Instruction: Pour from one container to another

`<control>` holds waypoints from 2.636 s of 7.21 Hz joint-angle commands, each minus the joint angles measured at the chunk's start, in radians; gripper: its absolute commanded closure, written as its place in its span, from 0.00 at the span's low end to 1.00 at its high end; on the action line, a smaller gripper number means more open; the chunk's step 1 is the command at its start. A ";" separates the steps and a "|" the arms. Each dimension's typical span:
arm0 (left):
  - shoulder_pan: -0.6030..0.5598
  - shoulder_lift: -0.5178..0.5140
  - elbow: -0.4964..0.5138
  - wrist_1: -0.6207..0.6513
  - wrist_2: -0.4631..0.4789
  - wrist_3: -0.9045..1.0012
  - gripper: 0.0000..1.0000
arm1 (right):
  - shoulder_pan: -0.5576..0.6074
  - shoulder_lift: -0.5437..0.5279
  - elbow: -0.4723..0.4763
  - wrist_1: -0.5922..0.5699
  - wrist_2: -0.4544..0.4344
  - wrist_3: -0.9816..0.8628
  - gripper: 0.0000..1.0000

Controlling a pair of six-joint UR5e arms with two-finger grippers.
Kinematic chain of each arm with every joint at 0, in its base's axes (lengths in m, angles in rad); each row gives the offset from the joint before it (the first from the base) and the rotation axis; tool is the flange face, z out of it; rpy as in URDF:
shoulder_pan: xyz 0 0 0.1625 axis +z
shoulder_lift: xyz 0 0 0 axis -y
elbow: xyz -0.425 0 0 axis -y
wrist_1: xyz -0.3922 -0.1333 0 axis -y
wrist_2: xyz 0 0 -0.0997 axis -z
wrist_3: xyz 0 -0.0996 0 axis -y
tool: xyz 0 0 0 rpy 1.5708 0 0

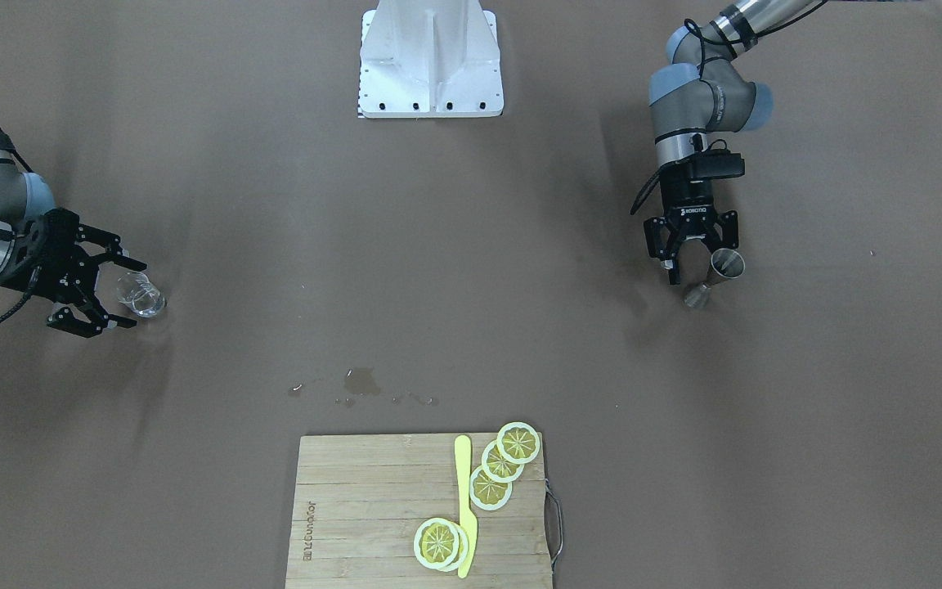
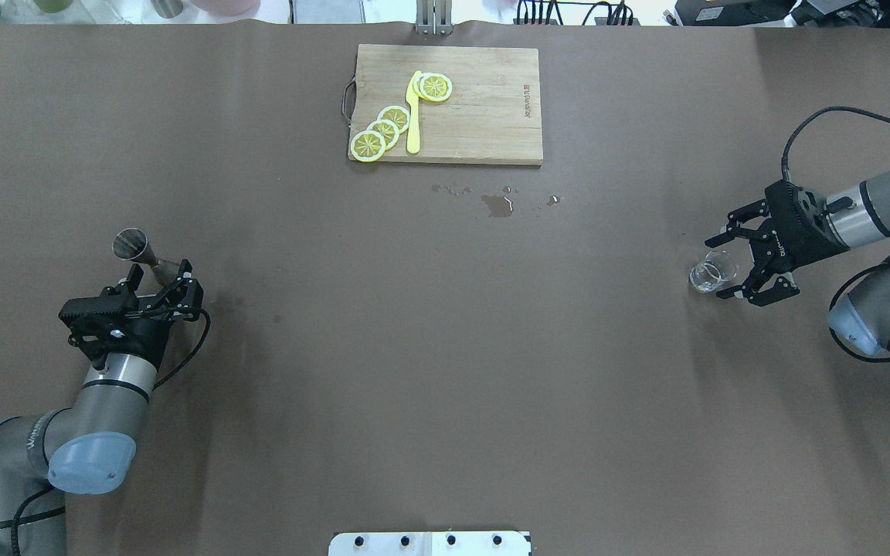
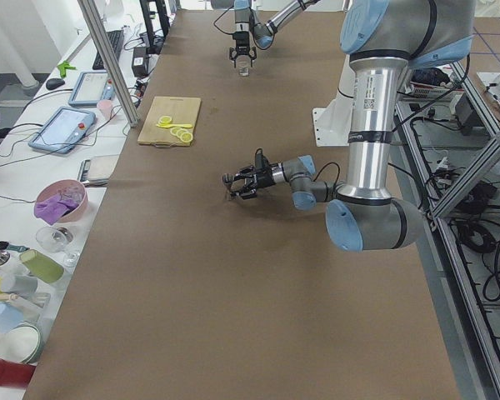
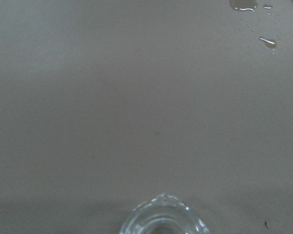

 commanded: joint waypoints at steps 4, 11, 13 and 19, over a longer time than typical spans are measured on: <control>-0.027 -0.001 0.001 -0.010 0.002 0.023 0.26 | 0.000 0.002 -0.001 0.001 0.003 0.000 0.67; -0.035 -0.002 0.057 -0.111 0.000 0.078 0.38 | 0.030 0.043 0.062 -0.019 -0.072 0.253 1.00; -0.035 -0.016 0.057 -0.120 0.000 0.092 0.38 | 0.035 0.109 0.056 -0.077 -0.101 0.319 1.00; -0.044 -0.029 0.070 -0.142 0.000 0.103 0.38 | 0.070 0.212 0.108 -0.312 -0.083 0.327 1.00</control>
